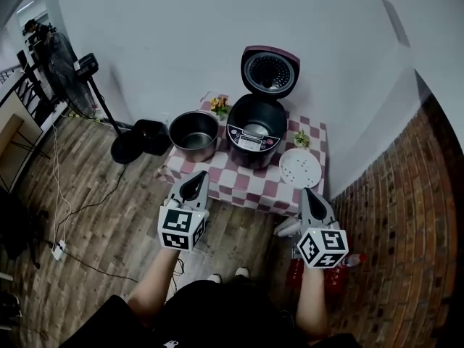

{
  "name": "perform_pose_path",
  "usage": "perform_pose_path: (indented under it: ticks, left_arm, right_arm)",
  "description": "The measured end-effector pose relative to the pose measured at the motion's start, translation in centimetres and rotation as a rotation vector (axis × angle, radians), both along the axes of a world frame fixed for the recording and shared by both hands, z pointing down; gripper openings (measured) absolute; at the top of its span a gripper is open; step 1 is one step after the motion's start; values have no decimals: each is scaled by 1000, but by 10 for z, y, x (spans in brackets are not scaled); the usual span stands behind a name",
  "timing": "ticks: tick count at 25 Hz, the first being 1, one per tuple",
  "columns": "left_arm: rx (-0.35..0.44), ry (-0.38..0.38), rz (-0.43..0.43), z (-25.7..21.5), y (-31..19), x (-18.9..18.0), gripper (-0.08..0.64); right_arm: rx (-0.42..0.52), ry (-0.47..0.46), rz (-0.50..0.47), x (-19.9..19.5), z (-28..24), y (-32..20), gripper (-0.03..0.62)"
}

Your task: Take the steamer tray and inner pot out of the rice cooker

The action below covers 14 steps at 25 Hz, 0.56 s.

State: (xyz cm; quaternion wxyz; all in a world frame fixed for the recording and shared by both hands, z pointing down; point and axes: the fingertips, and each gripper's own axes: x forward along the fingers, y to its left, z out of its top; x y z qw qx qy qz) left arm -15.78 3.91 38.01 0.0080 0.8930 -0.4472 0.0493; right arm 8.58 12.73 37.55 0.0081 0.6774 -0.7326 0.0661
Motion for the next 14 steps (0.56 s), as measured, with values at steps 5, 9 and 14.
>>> perform_pose_path:
  ticks: [5, 9, 14]
  left_arm:
    - [2, 7, 12, -1, -3, -6, 3]
    - [4, 7, 15, -1, -4, -12, 3]
    - [8, 8, 19, -1, -11, -19, 3]
  right_arm:
    - [5, 9, 11, -7, -3, 0, 2]
    - [10, 25, 12, -14, -5, -1, 2]
    - [9, 41, 13, -22, -5, -8, 2]
